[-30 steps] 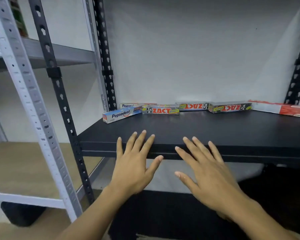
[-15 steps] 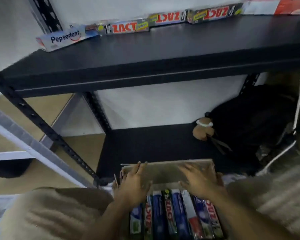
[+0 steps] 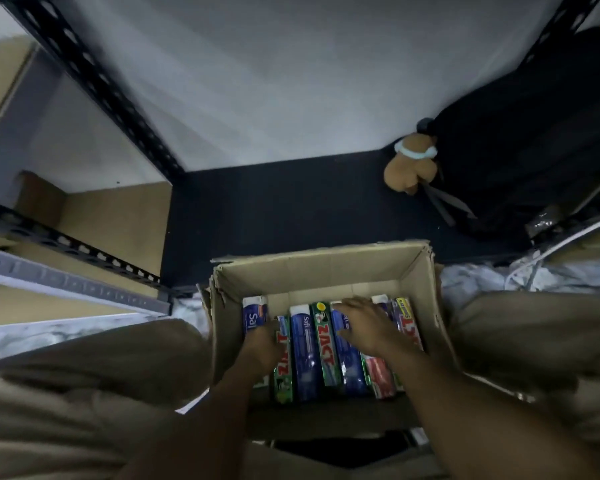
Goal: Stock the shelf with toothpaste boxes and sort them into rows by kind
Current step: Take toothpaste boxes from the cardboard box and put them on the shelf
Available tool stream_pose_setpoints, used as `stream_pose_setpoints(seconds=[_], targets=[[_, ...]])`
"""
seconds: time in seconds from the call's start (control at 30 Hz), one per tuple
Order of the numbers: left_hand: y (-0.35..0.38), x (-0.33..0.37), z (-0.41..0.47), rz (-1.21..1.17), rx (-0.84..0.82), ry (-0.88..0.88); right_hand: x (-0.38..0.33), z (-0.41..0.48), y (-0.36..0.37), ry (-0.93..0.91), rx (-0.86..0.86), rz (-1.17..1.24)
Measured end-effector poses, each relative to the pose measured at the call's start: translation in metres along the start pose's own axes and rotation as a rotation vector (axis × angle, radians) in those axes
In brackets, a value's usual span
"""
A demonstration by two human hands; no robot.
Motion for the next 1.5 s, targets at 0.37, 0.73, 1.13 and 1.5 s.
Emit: stream_pose_setpoints(seconds=[0.37, 0.73, 1.13, 1.5], targets=[[0.013, -0.033, 0.056, -0.084, 0.080, -0.043, -0.004, 0.053, 0.010, -0.066, -0.048, -0.102], [0.016, -0.050, 0.076, -0.185, 0.010, -0.098, 0.005, 0.071, 0.015, 0.039, -0.176, -0.196], [0.032, -0.043, 0.047, -0.647, 0.031, -0.140, 0.009, 0.038, -0.003, 0.083, -0.100, 0.480], [0.045, -0.042, 0.016, -0.400, -0.011, -0.175, -0.027, -0.025, 0.024, 0.225, 0.084, 0.719]])
Point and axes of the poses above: each hand's wrist, its own z-axis towards the middle knuckle, its own y-axis out of the palm, x = y × z, the point moved 3 cm from there along z, towards the middle knuckle, and after that the axes turned 10 degrees about -z, right-handed, at the moved point
